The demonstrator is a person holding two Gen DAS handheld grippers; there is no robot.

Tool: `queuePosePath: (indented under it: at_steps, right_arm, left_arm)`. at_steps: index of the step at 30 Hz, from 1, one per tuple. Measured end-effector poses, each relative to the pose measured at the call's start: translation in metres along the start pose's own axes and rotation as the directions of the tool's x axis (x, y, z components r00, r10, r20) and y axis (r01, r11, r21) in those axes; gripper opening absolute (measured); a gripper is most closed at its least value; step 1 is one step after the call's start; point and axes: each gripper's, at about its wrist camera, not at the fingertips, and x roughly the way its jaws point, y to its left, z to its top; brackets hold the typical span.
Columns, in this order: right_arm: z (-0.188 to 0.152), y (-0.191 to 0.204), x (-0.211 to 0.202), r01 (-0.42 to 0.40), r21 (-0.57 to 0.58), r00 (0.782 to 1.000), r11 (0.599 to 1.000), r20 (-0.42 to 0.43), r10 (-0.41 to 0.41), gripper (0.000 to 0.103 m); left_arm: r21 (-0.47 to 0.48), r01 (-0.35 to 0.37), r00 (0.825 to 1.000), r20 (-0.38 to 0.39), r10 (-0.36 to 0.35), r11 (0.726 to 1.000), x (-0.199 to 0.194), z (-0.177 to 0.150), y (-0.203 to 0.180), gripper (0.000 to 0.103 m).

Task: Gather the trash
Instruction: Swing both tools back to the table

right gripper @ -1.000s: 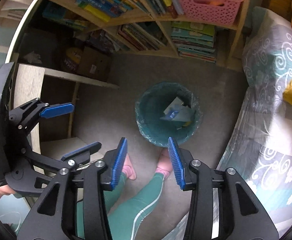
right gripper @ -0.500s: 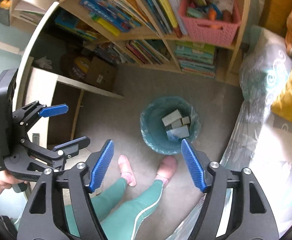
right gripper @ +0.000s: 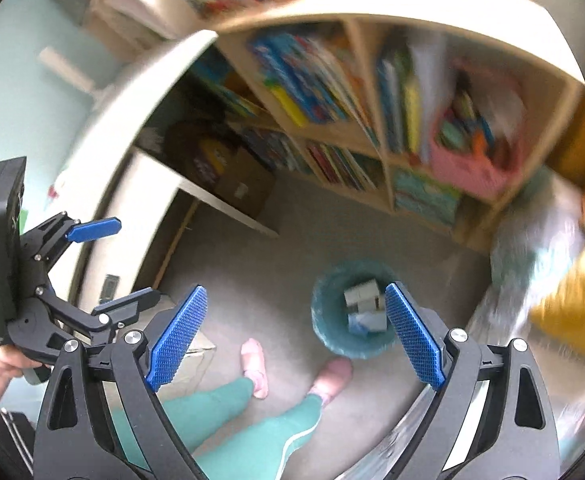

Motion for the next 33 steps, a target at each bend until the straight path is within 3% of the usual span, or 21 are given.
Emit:
queuePosePath:
  at_steps: [6,13,20,24,31,33]
  right_arm:
    - [0.052,0.067,-0.008,-0.093,-0.200,0.995,0.975,0.013,0.098,0.090]
    - [0.093,0.175,0.014,-0.149,-0.439,0.988,0.886,-0.020,0.156,0.090]
    - [0.116,0.274,0.037,-0.213,-0.560,0.974,0.800,-0.055,0.221,0.090]
    - [0.123,0.327,0.057,-0.232,-0.614,0.968,0.755,-0.069,0.242,0.090]
    - [0.131,0.406,0.095,-0.273,-0.677,0.956,0.684,-0.113,0.270,0.090]
    - [0.133,0.426,0.106,-0.286,-0.694,0.952,0.660,-0.129,0.277,0.090]
  left_arm:
    - [-0.188,-0.050,0.994,0.084,0.066,0.981,-0.052,-0.022,0.064,0.096]
    - [-0.383,-0.142,0.975,0.107,0.197,0.913,-0.096,-0.072,0.154,0.096]
    - [-0.531,-0.201,0.952,0.094,0.292,0.823,-0.130,-0.129,0.236,0.096]
    - [-0.620,-0.221,0.940,0.072,0.334,0.753,-0.144,-0.167,0.285,0.096]
    - [-0.742,-0.180,0.938,0.069,0.341,0.646,-0.157,-0.218,0.352,0.096]
    - [-0.761,-0.168,0.938,0.072,0.339,0.626,-0.158,-0.227,0.365,0.096]
